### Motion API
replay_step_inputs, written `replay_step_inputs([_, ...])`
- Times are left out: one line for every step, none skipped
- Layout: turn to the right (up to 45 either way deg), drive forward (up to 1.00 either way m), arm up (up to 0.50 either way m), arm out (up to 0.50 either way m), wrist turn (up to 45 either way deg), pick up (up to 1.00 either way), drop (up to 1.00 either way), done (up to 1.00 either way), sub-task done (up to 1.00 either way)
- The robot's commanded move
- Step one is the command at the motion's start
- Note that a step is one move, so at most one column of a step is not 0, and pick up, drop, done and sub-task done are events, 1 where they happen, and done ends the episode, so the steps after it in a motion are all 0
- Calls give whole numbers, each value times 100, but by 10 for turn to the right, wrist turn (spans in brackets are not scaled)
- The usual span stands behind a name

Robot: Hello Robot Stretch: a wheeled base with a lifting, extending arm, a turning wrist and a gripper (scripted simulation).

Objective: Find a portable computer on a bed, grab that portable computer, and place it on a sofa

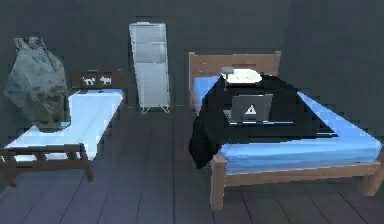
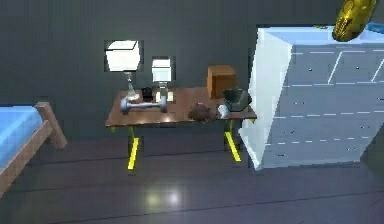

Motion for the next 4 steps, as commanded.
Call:
replay_step_inputs([0,30,0,0,0,0,0,0,0])
replay_step_inputs([-390,0,0,0,0,0,0,0,0])
replay_step_inputs([0,20,0,0,0,0,0,0,0])
replay_step_inputs([450,0,0,0,0,0,0,0,0])
